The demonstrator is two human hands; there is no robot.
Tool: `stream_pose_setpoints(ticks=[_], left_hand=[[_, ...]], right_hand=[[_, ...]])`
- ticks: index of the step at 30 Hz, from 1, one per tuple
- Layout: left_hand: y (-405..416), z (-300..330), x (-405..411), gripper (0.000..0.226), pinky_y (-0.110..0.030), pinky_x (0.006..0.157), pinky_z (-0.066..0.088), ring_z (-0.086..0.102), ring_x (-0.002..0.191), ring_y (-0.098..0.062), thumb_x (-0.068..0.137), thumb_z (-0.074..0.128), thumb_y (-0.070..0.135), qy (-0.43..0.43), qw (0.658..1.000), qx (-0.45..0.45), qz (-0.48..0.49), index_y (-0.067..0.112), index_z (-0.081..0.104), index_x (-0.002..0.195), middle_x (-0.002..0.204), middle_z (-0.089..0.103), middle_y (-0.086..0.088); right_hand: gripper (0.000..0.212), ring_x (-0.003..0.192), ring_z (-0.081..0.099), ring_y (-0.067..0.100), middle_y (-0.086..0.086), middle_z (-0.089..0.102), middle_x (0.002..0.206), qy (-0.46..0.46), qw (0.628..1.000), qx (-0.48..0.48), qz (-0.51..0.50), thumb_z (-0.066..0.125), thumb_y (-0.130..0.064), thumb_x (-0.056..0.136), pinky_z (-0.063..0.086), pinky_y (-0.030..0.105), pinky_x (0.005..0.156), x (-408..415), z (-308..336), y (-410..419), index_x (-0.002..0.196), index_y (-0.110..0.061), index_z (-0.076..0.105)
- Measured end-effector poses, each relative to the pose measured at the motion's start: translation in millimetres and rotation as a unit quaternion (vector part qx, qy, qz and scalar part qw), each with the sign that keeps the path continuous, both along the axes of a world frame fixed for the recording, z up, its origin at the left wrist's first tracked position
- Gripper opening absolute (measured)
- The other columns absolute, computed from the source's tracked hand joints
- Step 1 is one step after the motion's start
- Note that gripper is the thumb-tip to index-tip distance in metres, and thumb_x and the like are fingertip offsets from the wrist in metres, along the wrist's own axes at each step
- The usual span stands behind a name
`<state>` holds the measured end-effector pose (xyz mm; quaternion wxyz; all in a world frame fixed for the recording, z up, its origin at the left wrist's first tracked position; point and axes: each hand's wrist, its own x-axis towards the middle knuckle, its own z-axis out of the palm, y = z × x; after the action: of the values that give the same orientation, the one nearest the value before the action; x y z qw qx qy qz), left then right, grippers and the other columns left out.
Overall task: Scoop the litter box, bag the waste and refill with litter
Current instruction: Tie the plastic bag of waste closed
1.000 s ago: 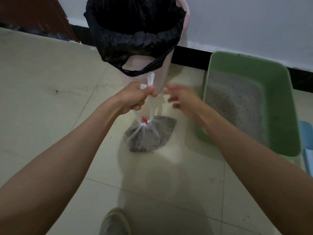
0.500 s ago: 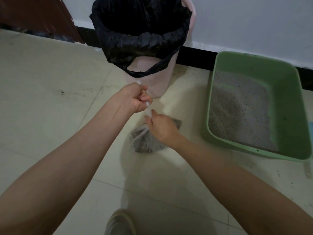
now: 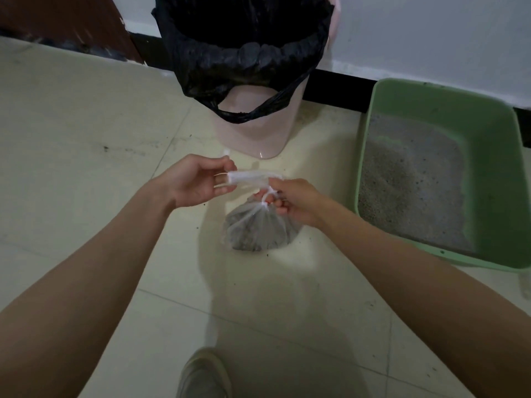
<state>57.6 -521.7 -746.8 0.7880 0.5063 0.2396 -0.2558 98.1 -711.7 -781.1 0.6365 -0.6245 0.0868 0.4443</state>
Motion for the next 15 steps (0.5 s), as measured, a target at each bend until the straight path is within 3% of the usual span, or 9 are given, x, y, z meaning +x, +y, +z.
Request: stream_pose_setpoints(ticks=[4, 7, 9, 12, 15], left_hand=[[-4.6, 10.0, -0.9, 0.027, -0.023, 0.080, 0.054, 0.063, 0.090, -0.010, 0.051, 0.086, 0.027, -0.048, 0.977, -0.034, -0.206, 0.010, 0.068, 0.060, 0.078, 0.059, 0.003], [-13.5, 20.1, 8.3, 0.026, -0.020, 0.079, 0.051, 0.063, 0.089, -0.007, 0.055, 0.084, 0.031, -0.068, 0.948, 0.015, -0.310, 0.010, 0.070, 0.063, 0.081, 0.061, 0.003], [-15.2, 20.1, 12.4, 0.018, -0.020, 0.081, 0.051, 0.063, 0.092, -0.009, 0.058, 0.077, 0.026, -0.049, 0.928, 0.071, -0.363, 0.010, 0.073, 0.066, 0.082, 0.066, 0.004], [-19.9, 8.5, 9.7, 0.010, -0.014, 0.075, 0.050, 0.064, 0.090, -0.012, 0.076, 0.068, 0.016, -0.001, 0.884, 0.170, -0.436, 0.012, 0.075, 0.070, 0.084, 0.071, 0.002], [-20.8, 3.3, 6.1, 0.012, -0.012, 0.073, 0.047, 0.064, 0.094, -0.008, 0.087, 0.060, 0.013, 0.029, 0.842, 0.233, -0.486, 0.013, 0.072, 0.089, 0.097, 0.071, 0.002]], right_hand=[[0.033, 0.035, 0.038, 0.005, 0.010, 0.056, 0.054, 0.124, 0.991, 0.025, -0.035, 0.030, -0.022, 0.103, 0.026, 0.013, 0.037, 10.8, 5.3, -6.5, 0.081, -0.005, 0.049], [0.041, 0.047, 0.032, 0.007, 0.004, 0.052, 0.042, 0.153, 0.988, 0.032, -0.015, 0.022, -0.025, 0.104, 0.025, 0.014, 0.041, 11.1, 4.8, -13.7, 0.084, -0.003, 0.050], [0.040, 0.039, 0.039, 0.006, 0.003, 0.051, 0.039, 0.138, 0.990, 0.025, -0.008, 0.027, -0.024, 0.104, 0.029, 0.014, 0.038, 10.4, 4.7, -16.8, 0.088, 0.001, 0.054], [0.029, 0.036, 0.048, 0.004, 0.005, 0.058, 0.053, 0.072, 0.997, -0.011, 0.033, 0.043, -0.015, 0.099, 0.038, 0.013, 0.040, 12.7, 6.9, -18.3, 0.096, 0.006, 0.062], [0.009, 0.050, 0.050, 0.007, 0.015, 0.061, 0.084, -0.006, 0.994, -0.057, 0.097, 0.060, -0.001, 0.088, 0.046, 0.015, 0.052, 15.4, 10.1, -19.8, 0.081, 0.001, 0.065]])
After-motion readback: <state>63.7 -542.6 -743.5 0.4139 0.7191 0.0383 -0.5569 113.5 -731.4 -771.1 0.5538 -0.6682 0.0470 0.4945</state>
